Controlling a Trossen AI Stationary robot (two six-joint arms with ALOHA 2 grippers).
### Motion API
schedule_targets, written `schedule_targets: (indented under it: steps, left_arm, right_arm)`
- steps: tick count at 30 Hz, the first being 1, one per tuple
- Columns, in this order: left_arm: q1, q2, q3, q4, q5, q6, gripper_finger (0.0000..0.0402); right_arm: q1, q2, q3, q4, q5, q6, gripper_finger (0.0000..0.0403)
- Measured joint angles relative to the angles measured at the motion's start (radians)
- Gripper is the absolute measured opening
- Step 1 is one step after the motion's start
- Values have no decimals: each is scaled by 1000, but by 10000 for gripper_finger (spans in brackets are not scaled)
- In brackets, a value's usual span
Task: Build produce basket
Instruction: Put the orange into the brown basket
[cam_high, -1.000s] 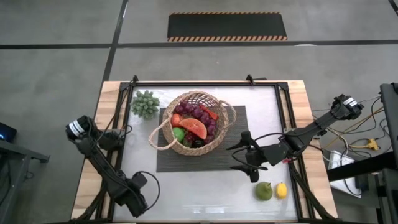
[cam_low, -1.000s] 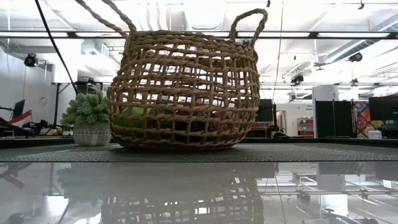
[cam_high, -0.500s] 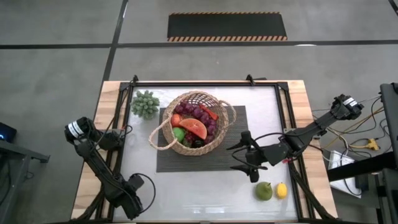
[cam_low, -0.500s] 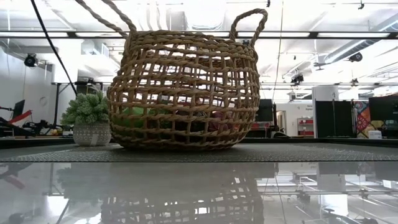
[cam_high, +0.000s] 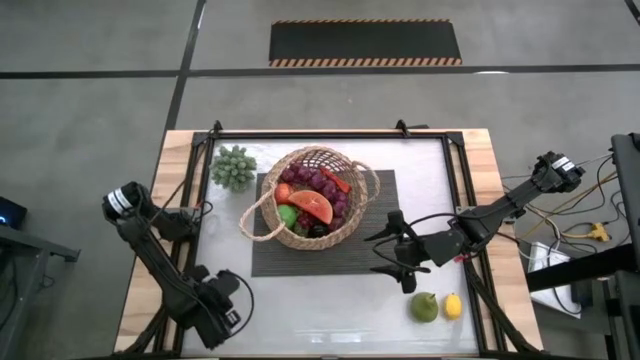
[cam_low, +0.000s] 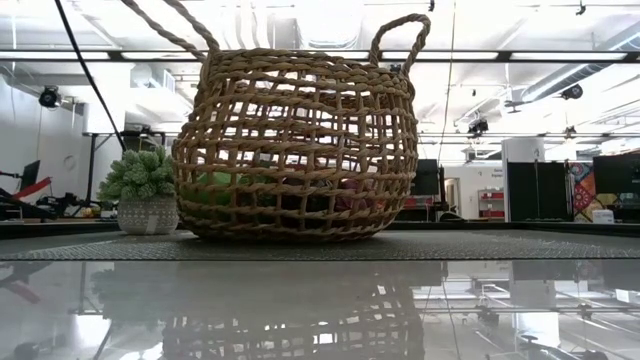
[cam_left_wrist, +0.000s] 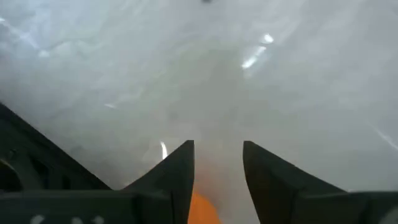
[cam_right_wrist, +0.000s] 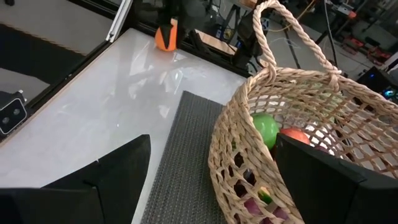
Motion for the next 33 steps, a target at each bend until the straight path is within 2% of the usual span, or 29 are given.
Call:
schedule_targets:
  steps: [2,4,8,16,19,24,33]
  left_arm:
    - [8,-28,8,-1,42,9,118]
    - [10,-48,11,-2,131,40,123]
    - [6,-75,10,-29,286,152,159]
    - [-14,-73,8,-45,304,390,306]
    - [-43,-73,7,-47,281,521,345]
    - [-94,-73,-32,-49,278,546,358]
    - [-126,-22,-78,23,281,506,349]
  right_arm:
    - [0,0,0,5,4,-3,327]
    - [0,0,0,9,6,-3,327]
    - [0,0,0,28,6,-4,327]
    - [0,0,0,14,7,7,327]
    - [0,0,-1,5,7,11,327]
    - [0,0,-1,-42,7,33,327]
    - [0,0,-1,-64,7,81,327]
